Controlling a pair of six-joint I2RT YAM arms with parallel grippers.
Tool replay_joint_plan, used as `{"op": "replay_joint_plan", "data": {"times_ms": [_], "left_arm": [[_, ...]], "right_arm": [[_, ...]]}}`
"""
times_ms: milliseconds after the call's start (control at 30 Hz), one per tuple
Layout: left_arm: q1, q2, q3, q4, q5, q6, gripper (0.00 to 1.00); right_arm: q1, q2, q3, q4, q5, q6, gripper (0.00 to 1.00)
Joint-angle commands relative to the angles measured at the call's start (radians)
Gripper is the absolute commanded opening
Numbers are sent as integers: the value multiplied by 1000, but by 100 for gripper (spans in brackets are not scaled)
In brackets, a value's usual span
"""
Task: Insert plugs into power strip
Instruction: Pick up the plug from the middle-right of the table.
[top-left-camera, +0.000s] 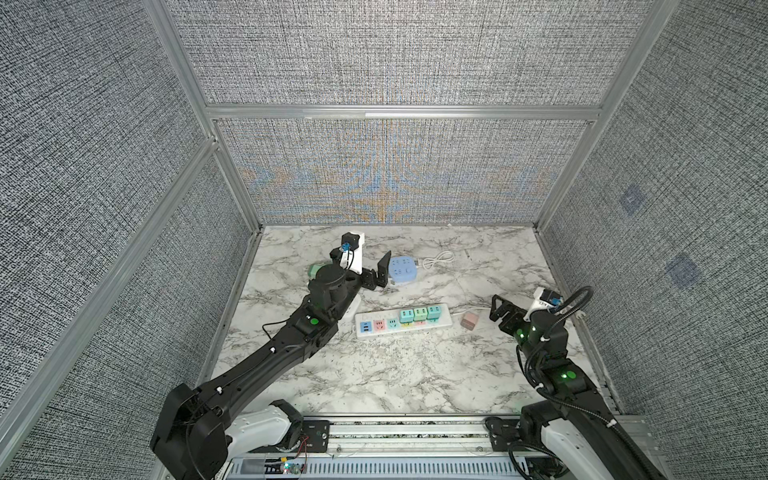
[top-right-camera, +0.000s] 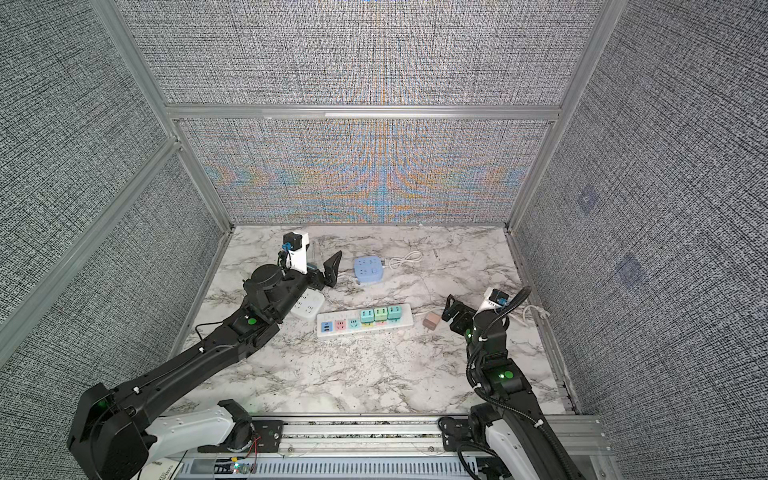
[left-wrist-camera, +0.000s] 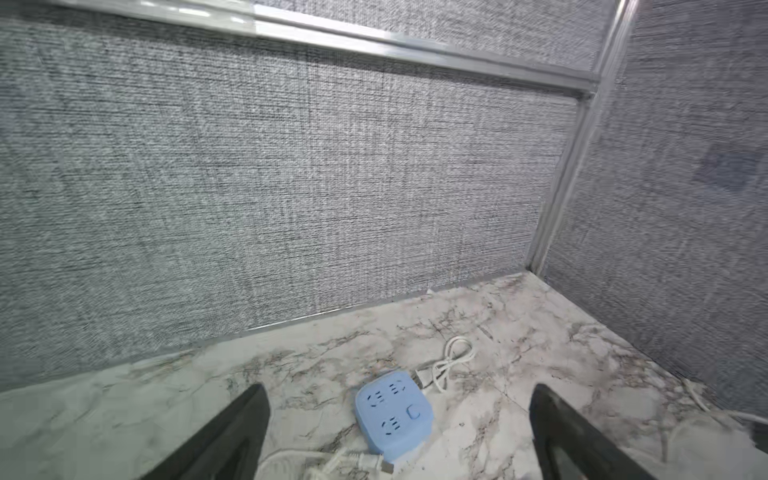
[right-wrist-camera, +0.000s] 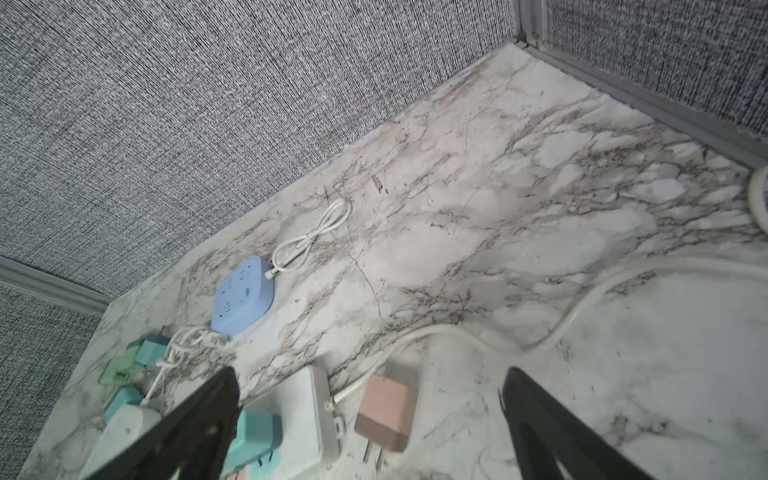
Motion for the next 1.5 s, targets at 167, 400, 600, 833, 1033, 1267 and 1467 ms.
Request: {"op": "replay_joint_plan", "data": {"times_ms": [167,400,600,833,1033,1267,1467], "left_arm": [[2,-72,-59,18,86,106,99],[2,-134,-75,-40,-51,28,99],[1,-282,-183,32,-87,24,99],[2,-346,-206,25,-94,15,99],[2,-345,-204,22,-94,30,99],[2,-348,-206,24,-103,29,99],[2,-332,-192,14,-91,32,99]], "right_arm": [[42,243,64,-177,4,41,99],[68,511,143,-168,-16,30,89],[120,604,185,-119,-27,38,88],[150,783,307,-134,29,40,88],[159,908,374,-159,61,42,81],[176,938,366,-157,61,42,72],[180,944,345,-149,61,42,61]]}}
